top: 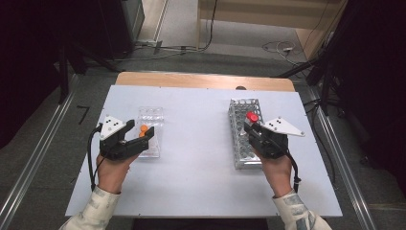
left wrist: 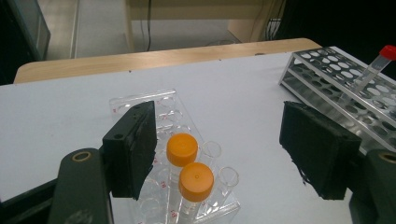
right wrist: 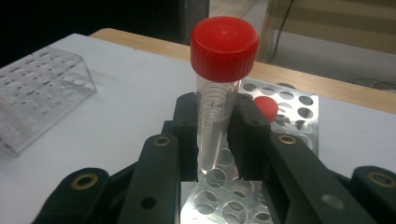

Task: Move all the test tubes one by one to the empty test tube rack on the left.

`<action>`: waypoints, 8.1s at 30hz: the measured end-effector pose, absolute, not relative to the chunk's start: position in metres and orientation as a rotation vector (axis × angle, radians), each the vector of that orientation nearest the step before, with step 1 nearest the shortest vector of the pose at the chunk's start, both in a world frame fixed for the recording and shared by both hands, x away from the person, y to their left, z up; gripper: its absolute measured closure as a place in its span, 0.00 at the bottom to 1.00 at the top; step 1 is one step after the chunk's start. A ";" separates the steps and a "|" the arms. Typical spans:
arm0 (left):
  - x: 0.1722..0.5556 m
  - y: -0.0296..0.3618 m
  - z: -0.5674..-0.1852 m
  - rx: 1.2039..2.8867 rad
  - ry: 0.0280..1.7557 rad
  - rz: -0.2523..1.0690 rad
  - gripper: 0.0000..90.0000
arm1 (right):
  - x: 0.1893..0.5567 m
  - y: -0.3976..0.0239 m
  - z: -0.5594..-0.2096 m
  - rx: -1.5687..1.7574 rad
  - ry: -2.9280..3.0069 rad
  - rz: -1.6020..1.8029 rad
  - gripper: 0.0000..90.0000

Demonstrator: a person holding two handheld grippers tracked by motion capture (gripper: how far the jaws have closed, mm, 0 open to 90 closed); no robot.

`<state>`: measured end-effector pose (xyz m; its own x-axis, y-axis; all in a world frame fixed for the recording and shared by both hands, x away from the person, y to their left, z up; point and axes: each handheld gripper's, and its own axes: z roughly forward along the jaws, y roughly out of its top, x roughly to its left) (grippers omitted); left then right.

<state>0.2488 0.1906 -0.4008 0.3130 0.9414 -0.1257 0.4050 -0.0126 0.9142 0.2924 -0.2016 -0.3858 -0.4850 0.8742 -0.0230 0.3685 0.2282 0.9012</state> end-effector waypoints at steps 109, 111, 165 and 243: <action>0.220 0.229 -0.369 1.623 1.212 0.736 0.78 | 0.255 -0.108 -0.417 0.862 2.368 1.261 0.40; 0.224 0.231 -0.368 1.607 1.224 0.740 0.78 | 0.256 -0.108 -0.417 0.860 2.368 1.259 0.40; 0.264 0.215 -0.406 1.602 1.307 0.726 0.61 | 0.259 -0.117 -0.412 0.897 2.316 1.274 0.40; 0.260 0.207 -0.404 1.592 1.302 0.724 0.39 | 0.384 -0.237 -0.441 0.934 2.258 1.146 0.79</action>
